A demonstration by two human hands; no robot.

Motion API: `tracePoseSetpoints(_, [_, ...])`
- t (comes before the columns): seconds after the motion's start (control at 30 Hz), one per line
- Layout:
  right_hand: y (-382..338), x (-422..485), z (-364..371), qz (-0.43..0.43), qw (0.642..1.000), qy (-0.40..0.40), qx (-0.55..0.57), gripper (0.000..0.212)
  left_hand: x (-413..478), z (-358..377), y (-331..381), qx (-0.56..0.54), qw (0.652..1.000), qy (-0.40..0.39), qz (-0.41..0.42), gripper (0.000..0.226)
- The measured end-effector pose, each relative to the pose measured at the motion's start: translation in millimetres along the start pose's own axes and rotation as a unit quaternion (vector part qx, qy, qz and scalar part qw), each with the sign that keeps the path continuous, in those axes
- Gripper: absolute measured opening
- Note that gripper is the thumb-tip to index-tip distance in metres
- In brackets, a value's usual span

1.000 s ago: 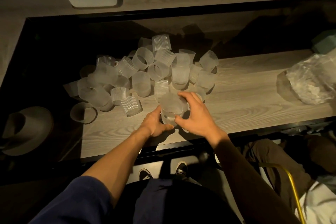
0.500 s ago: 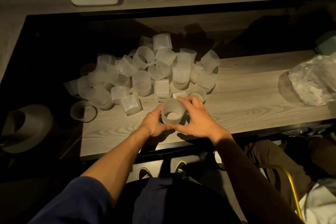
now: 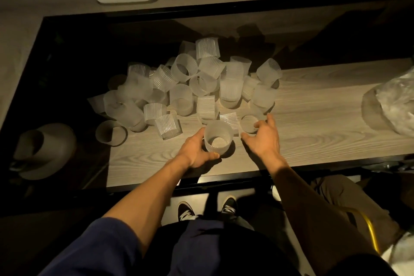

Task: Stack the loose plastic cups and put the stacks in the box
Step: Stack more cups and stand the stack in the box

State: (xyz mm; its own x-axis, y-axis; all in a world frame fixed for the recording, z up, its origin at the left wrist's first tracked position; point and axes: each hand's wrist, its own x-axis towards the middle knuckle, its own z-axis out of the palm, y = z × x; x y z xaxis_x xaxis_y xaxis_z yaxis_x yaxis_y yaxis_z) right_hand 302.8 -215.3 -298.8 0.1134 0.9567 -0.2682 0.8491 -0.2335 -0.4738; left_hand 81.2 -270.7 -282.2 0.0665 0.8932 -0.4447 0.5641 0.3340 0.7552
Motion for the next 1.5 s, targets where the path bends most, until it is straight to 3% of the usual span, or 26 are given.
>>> tracePoseSetpoints(0.13, [1,-6,-3,-0.012,0.999,0.03,0.012,0.04,0,-1,0,0.002,1.0,-0.004,0.001,0.087])
tracePoseSetpoints(0.27, [3,-11,-7,-0.02,0.995,0.078,0.055,0.037,0,-1,-1,-0.005,1.0,-0.007,0.001,0.087])
tracePoseSetpoints(0.37, [-5,-18,-17,0.014,0.981,0.138,0.137,0.059,1,-1,-2,-0.01,1.0,-0.009,0.0,0.089])
tracePoseSetpoints(0.47, [-27,-29,-35,0.031,0.944,0.199,0.263,0.08,0,0,-2,-0.017,1.0,-0.01,-0.002,0.088])
tracePoseSetpoints(0.57, [-50,-43,-51,-0.051,0.938,0.141,0.312,0.077,0,1,-2,-0.011,1.0,-0.008,-0.003,0.088])
tracePoseSetpoints(0.73, [-61,-62,-46,-0.259,0.946,0.0,0.193,0.074,2,0,-3,0.009,1.0,-0.008,-0.002,0.088])
tracePoseSetpoints(1.0, [-60,-63,-37,-0.321,0.938,-0.001,0.129,0.074,1,-1,-2,0.034,0.999,-0.006,-0.004,0.083])
tracePoseSetpoints(1.2, [-51,-57,-32,-0.275,0.959,-0.046,-0.042,0.096,-3,-1,-3,-0.003,1.0,-0.011,0.005,0.097])
tracePoseSetpoints(1.33, [-39,-48,-35,-0.221,0.961,-0.148,0.071,0.116,-4,-3,-3,0.01,1.0,-0.007,0.0,0.095])
tracePoseSetpoints(1.4, [-38,-43,-37,-0.179,0.965,-0.132,0.136,0.111,-4,-5,-5,0.011,1.0,-0.003,-0.009,0.093])
tracePoseSetpoints(1.5, [-37,-30,-35,-0.14,0.975,-0.116,0.126,0.104,-4,-7,-7,0.019,1.0,-0.001,-0.015,0.09])
